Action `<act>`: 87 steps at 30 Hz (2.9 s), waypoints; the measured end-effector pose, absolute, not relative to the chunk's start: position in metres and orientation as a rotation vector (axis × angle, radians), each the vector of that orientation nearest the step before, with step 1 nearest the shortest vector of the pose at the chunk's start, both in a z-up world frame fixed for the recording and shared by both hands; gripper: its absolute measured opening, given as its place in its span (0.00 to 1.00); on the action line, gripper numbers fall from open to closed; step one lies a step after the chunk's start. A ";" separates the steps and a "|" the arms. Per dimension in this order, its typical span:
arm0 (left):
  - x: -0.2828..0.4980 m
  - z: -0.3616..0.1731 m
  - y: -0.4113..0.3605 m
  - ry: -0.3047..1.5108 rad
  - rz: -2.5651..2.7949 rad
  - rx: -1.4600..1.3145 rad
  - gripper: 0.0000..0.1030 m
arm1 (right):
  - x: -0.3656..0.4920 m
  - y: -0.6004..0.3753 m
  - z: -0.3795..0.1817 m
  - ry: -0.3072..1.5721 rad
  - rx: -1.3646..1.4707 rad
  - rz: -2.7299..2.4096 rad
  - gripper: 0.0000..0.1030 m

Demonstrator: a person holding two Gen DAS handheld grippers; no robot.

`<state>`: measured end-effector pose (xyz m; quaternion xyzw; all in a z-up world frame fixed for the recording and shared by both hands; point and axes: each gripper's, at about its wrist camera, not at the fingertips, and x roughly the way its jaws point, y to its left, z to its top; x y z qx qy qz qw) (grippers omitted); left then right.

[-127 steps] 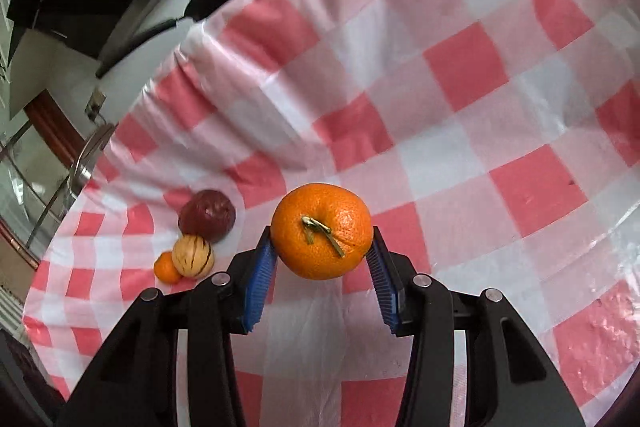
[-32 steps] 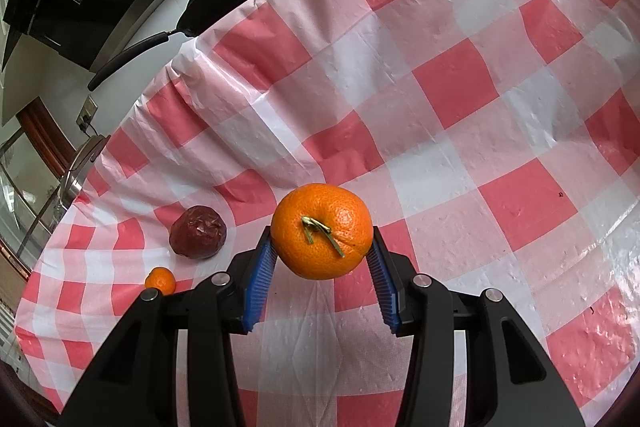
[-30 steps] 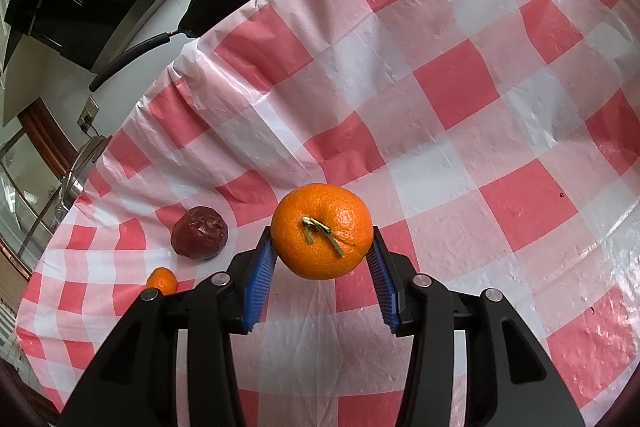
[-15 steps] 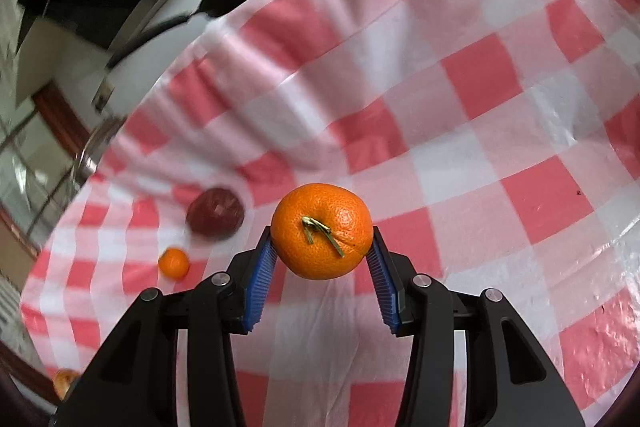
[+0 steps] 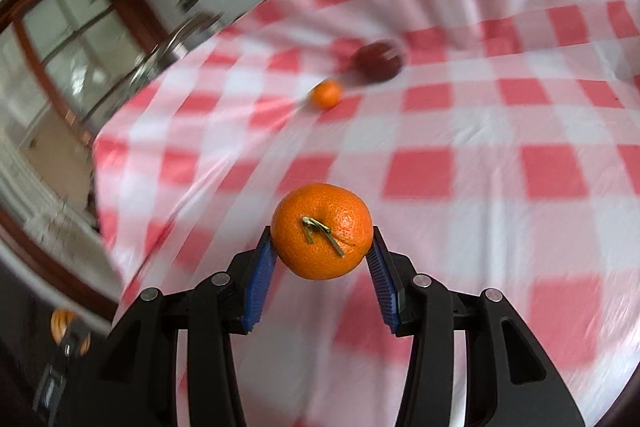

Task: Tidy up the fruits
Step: 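Carry the orange and pepino with both tools over the white box, then open both tools to drop the orange and pepino into the box, then move both open tools back over the last fruits on the cloth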

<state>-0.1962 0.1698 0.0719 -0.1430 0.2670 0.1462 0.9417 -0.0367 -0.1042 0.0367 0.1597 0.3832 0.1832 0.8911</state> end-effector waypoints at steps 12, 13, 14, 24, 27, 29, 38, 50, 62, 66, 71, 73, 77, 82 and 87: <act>-0.260 0.049 0.209 0.611 0.368 -0.193 0.45 | -0.132 -0.009 0.033 0.851 0.068 0.591 0.44; -0.266 0.048 0.213 0.616 0.375 -0.191 0.45 | -0.139 -0.001 0.034 0.847 0.043 0.615 0.44; -0.271 0.046 0.218 0.619 0.384 -0.190 0.45 | -0.145 0.005 0.035 0.843 0.026 0.631 0.44; -0.313 0.017 0.258 0.671 0.464 -0.245 0.45 | -0.200 0.064 0.027 0.849 -0.136 0.779 0.44; -0.323 0.004 0.270 0.698 0.494 -0.274 0.45 | -0.221 0.080 0.023 0.842 -0.196 0.837 0.44; -0.331 -0.005 0.280 0.713 0.514 -0.300 0.45 | -0.234 0.091 0.021 0.828 -0.240 0.881 0.44; -0.350 -0.040 0.316 0.807 0.595 -0.323 0.45 | -0.305 0.138 -0.001 0.791 -0.457 1.094 0.44; -0.351 -0.107 0.348 1.053 0.631 -0.335 0.45 | -0.348 0.184 -0.086 0.960 -0.721 1.175 0.44; -0.353 -0.136 0.359 1.142 0.611 -0.384 0.45 | -0.345 0.215 -0.142 1.096 -0.827 1.168 0.45; -0.350 -0.139 0.359 1.154 0.611 -0.393 0.46 | -0.343 0.214 -0.147 1.113 -0.832 1.162 0.47; -0.350 -0.135 0.358 1.124 0.637 -0.388 0.64 | -0.343 0.217 -0.138 1.086 -0.789 1.172 0.62; -0.349 -0.131 0.356 1.105 0.648 -0.368 0.74 | -0.344 0.215 -0.133 1.073 -0.784 1.177 0.62; -0.348 -0.123 0.352 1.090 0.668 -0.321 0.78 | -0.345 0.207 -0.121 1.046 -0.770 1.191 0.62; -0.346 -0.104 0.350 1.050 0.698 -0.294 0.86 | -0.344 0.196 -0.084 0.990 -0.690 1.244 0.64; -0.337 -0.069 0.341 0.990 0.720 -0.224 0.91 | -0.333 0.182 -0.042 0.930 -0.556 1.273 0.68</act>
